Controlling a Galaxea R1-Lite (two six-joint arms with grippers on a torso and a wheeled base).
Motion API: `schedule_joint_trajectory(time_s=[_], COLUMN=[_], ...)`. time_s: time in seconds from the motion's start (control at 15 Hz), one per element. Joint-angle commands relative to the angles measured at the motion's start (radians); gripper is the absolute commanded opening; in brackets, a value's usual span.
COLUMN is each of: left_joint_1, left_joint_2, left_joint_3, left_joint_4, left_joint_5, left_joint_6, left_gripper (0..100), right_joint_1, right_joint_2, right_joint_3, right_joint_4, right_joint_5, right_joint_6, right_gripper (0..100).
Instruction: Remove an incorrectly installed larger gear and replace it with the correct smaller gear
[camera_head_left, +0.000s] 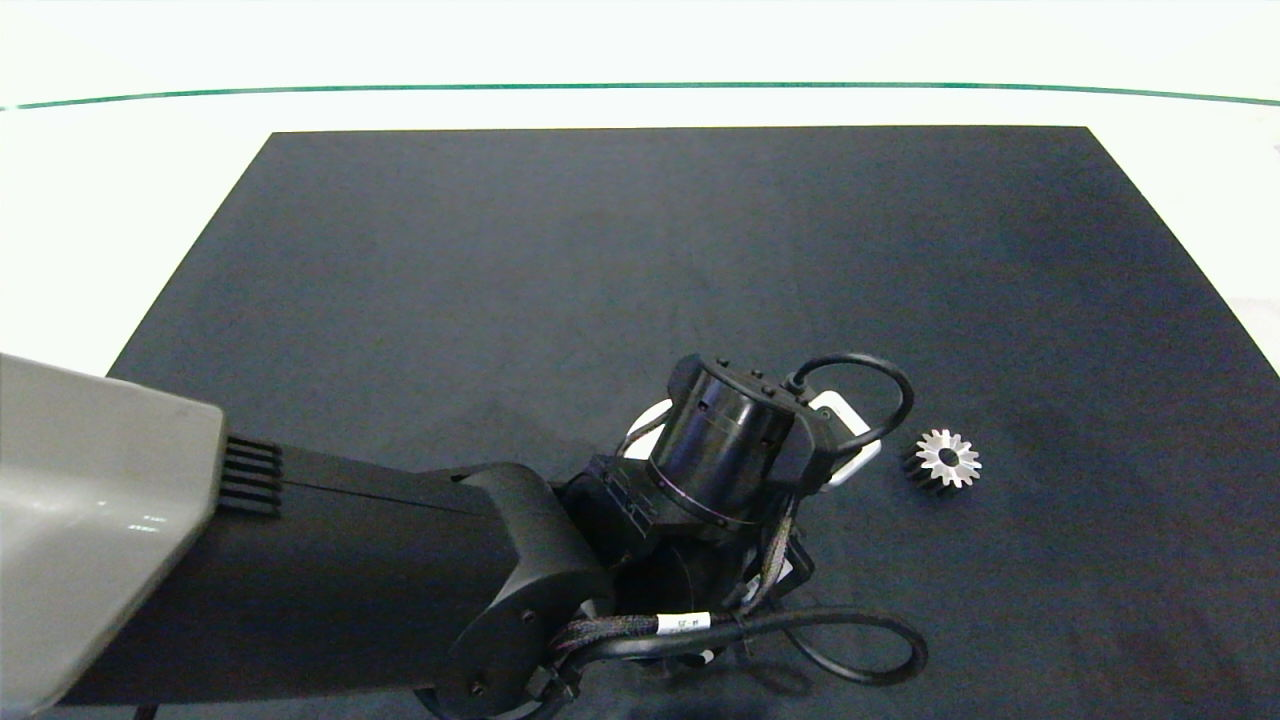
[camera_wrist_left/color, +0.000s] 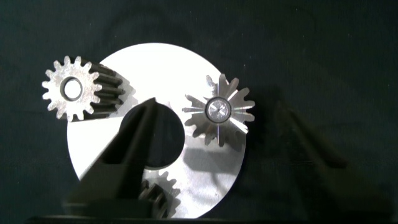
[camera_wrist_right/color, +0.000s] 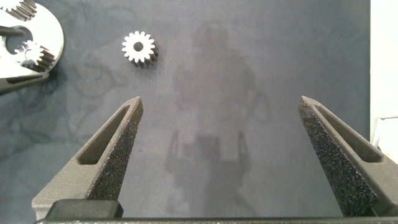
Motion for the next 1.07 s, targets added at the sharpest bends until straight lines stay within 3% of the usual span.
schedule_joint_trajectory(time_s=[0.07,0.33,0.73,0.8,0.93,1.07], left_joint_1=[0.009,0.110,0.302,0.363,0.452,0.567], left_joint_2=[-0.058,-0.222,-0.528,-0.621,-0.764,-0.937], left_joint_3=[0.054,0.195,0.468,0.540,0.612,0.655], left_joint_4=[-0.002,-0.002,0.004,0.032,0.076,0.197], left_joint_5=[0.002,0.002,0.002,0.002,0.002,0.002], left_joint_6=[-0.003,-0.004,-0.004,-0.007,-0.029,-0.040], left_gripper=[100,100,100,100,100,100], right_joint_1=[-0.003,-0.020,-0.098,-0.126,-0.150,-0.158], right_joint_2=[0.001,-0.051,-0.130,-0.149,-0.194,-0.254], right_joint_3=[0.000,-0.006,-0.006,-0.005,0.003,0.005], right_joint_4=[0.002,0.006,0.151,0.202,0.211,0.245], right_joint_5=[-0.001,-0.020,-0.024,-0.027,-0.036,-0.080], right_joint_6=[0.002,-0.003,-0.006,-0.004,-0.004,-0.006], right_gripper=[100,100,100,100,100,100])
